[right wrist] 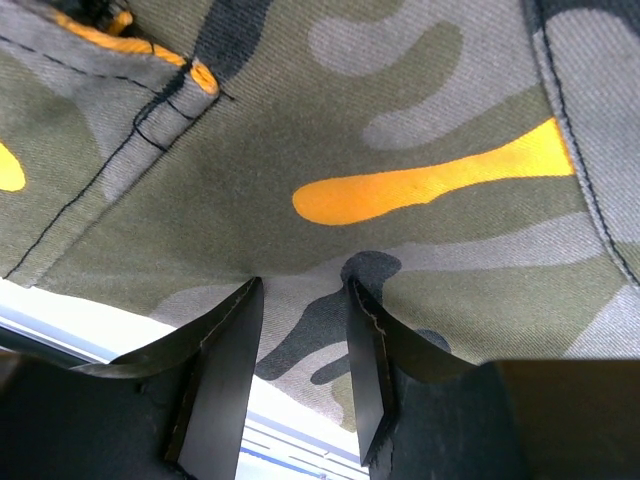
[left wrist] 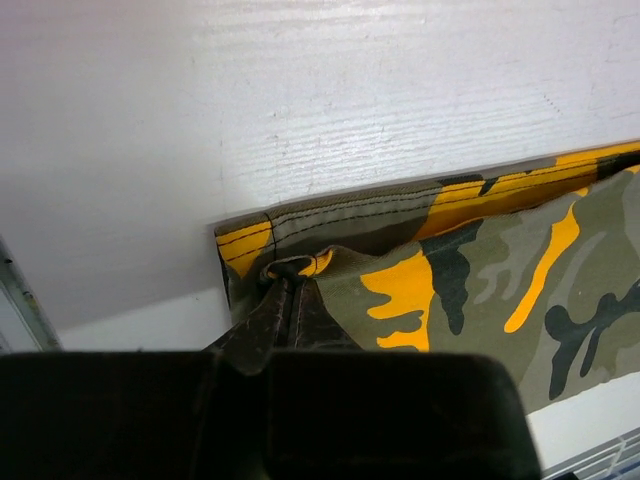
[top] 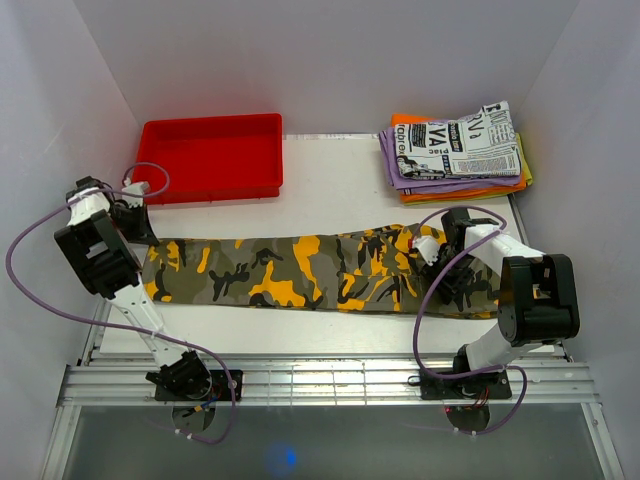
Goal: Fold and stack the trousers
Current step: Fold the trousers
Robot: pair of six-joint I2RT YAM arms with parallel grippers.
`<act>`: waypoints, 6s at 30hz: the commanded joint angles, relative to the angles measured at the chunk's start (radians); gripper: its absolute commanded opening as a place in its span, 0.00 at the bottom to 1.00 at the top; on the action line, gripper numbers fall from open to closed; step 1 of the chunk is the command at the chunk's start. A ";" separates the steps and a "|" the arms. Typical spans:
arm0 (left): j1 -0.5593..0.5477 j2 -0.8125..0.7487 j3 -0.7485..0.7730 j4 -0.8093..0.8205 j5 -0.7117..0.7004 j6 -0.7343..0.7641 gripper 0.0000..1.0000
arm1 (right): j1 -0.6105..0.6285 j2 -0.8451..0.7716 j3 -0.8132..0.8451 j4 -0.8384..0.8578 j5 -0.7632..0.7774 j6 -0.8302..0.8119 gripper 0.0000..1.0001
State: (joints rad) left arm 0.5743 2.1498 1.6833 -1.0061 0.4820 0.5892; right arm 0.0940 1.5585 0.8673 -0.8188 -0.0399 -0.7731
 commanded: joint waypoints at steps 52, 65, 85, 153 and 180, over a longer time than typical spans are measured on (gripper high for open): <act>-0.059 -0.369 -0.315 0.135 0.038 0.035 0.65 | 0.000 0.262 0.611 0.041 -0.359 0.101 0.50; -0.431 -0.541 -0.327 0.139 0.211 0.086 0.68 | 0.013 0.482 0.748 0.072 -0.348 0.195 0.37; -0.886 -0.406 -0.662 0.360 0.060 -0.114 0.63 | 0.112 0.176 0.277 0.222 -0.236 0.201 0.08; 0.242 -0.292 -0.384 0.095 -0.118 -0.015 0.68 | 0.072 0.155 0.437 -0.013 -0.253 0.167 0.98; 0.254 -0.248 -0.131 0.031 -0.046 -0.085 0.00 | 0.053 0.095 0.371 -0.157 -0.307 0.121 0.89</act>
State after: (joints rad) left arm 0.7937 1.9209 1.3941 -0.9382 0.4080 0.4820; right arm 0.1509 1.6875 1.2400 -0.9482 -0.3073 -0.6395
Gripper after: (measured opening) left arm 0.022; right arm 0.896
